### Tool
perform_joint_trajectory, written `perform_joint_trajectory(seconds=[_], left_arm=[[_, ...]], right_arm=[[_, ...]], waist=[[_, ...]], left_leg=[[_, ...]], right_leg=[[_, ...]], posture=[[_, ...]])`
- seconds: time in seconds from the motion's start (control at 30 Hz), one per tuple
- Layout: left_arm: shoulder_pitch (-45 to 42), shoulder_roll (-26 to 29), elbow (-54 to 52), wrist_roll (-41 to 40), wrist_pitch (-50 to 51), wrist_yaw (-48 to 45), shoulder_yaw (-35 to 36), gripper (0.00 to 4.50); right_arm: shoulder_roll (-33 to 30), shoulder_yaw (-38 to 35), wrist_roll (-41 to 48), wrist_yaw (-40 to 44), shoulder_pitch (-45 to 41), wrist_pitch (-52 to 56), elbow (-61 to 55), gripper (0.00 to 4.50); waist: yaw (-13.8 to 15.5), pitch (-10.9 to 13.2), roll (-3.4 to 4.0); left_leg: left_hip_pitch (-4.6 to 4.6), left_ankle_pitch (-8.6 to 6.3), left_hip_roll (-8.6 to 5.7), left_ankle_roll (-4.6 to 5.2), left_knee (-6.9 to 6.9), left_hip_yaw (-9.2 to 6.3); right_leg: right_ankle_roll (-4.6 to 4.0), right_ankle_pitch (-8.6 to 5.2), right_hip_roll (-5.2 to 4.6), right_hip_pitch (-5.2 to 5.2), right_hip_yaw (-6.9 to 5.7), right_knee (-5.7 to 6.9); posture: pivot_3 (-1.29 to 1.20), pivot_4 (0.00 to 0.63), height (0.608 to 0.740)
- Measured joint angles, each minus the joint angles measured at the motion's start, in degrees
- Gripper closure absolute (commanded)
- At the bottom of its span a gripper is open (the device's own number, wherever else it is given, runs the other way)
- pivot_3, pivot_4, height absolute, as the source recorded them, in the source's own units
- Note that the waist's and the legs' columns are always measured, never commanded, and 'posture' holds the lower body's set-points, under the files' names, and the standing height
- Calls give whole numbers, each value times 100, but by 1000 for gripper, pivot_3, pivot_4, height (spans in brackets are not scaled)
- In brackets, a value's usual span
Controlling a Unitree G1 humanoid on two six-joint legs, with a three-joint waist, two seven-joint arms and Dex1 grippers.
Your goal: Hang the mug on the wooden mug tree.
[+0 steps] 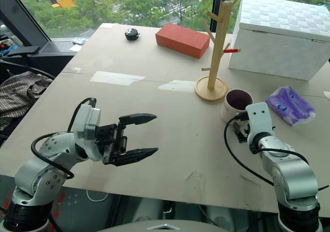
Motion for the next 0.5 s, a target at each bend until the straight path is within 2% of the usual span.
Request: perform_joint_trajectory(seconds=[0.37, 0.5], left_arm=[[266, -8, 47, 61, -252, -15, 95, 0], [324, -11, 51, 103, -337, -7, 190, 0]], right_arm=[[197, -148, -563, -191, 16, -510, 421, 527], [486, -125, -750, -354, 60, -800, 643, 1733]], waist=[[-6, 0, 0], [-9, 0, 0]], left_leg=[[-1, 1, 0, 1, -13, 7], [-1, 0, 0, 1, -13, 8]], right_leg=[[2, -1, 1, -8, 6, -1], [2, -2, 0, -9, 7, -1]], posture=[[0, 150, 740], [0, 150, 740]])
